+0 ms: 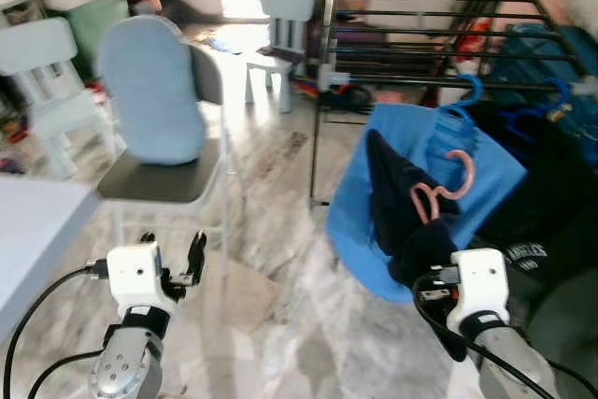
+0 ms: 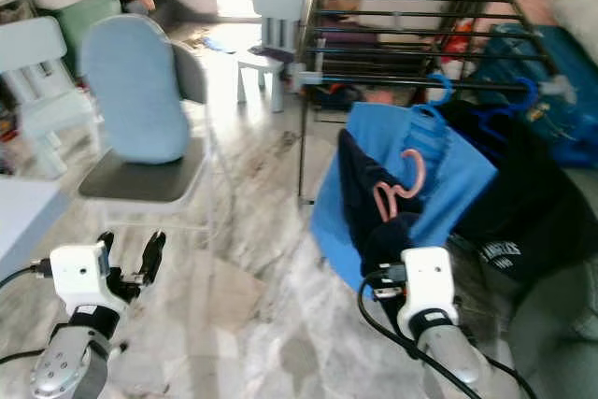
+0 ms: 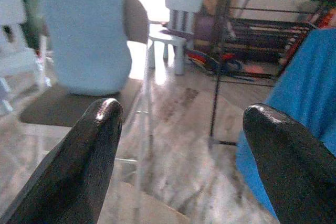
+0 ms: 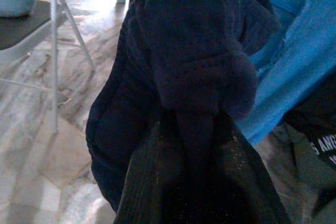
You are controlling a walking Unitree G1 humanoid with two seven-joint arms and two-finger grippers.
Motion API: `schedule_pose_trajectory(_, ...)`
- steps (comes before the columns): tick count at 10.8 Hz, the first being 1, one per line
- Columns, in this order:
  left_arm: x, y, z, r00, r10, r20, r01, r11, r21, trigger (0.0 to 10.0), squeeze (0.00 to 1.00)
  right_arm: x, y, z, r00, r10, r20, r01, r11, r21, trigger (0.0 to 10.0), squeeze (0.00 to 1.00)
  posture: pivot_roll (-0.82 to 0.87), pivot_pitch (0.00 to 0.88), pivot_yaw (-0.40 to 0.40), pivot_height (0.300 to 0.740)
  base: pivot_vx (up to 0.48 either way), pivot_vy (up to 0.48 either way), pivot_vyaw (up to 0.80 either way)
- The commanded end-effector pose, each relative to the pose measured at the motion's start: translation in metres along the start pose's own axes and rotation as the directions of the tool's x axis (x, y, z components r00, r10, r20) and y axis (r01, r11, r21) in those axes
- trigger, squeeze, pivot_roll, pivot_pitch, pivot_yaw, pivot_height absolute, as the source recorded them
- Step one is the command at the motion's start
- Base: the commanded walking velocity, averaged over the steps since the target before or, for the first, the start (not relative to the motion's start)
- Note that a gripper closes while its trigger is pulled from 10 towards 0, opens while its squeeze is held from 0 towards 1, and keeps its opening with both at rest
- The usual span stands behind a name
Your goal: Hang hanger
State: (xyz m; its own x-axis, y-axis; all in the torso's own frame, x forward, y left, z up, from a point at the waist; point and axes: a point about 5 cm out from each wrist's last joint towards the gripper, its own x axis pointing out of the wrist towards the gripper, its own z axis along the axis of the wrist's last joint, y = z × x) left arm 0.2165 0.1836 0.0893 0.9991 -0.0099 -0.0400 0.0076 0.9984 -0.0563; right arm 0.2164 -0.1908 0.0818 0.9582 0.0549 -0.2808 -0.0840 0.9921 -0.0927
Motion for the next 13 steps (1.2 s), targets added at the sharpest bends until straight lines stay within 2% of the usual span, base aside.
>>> schedule_pose_trajectory(1,0.002,-0.003,-0.001,1.000,-0.014,-0.007,0.014,1.000,-0.011,10.0,0.00,0.002,-0.001,0.005,1.000,-0.005,0.021,0.005,1.000,-0.001,10.0,0.00,-0.09,0.000,0.021,0.740,0.000,0.000,-0.49)
schedule_pose_trajectory(5,0.012,-0.007,-0.002,0.999,-0.041,-0.006,0.041,0.999,-0.026,10.0,0.00,0.015,0.001,0.011,0.999,0.002,0.032,-0.002,1.000,0.008,10.0,0.00,-0.10,0.000,0.025,0.740,0.282,0.302,-0.31)
schedule_pose_trajectory(9,0.015,-0.009,-0.002,0.999,-0.053,0.004,0.054,0.998,-0.026,10.0,0.00,0.021,0.005,0.010,1.000,0.012,0.024,-0.012,1.000,0.001,10.0,0.00,-0.09,0.000,0.022,0.740,0.300,0.374,0.00)
schedule_pose_trajectory(11,0.014,-0.015,-0.004,0.997,-0.073,-0.002,0.073,0.997,-0.011,10.0,0.00,0.023,0.005,0.009,1.000,0.007,0.024,-0.007,1.000,0.002,10.0,0.00,-0.09,0.000,0.027,0.740,0.480,0.000,-0.60)
schedule_pose_trajectory(13,0.016,-0.017,-0.005,0.997,-0.081,-0.019,0.081,0.997,0.015,10.0,0.00,0.023,0.006,0.009,1.000,0.005,0.026,-0.005,1.000,0.006,10.0,0.00,-0.09,0.000,0.033,0.740,0.465,0.000,0.00)
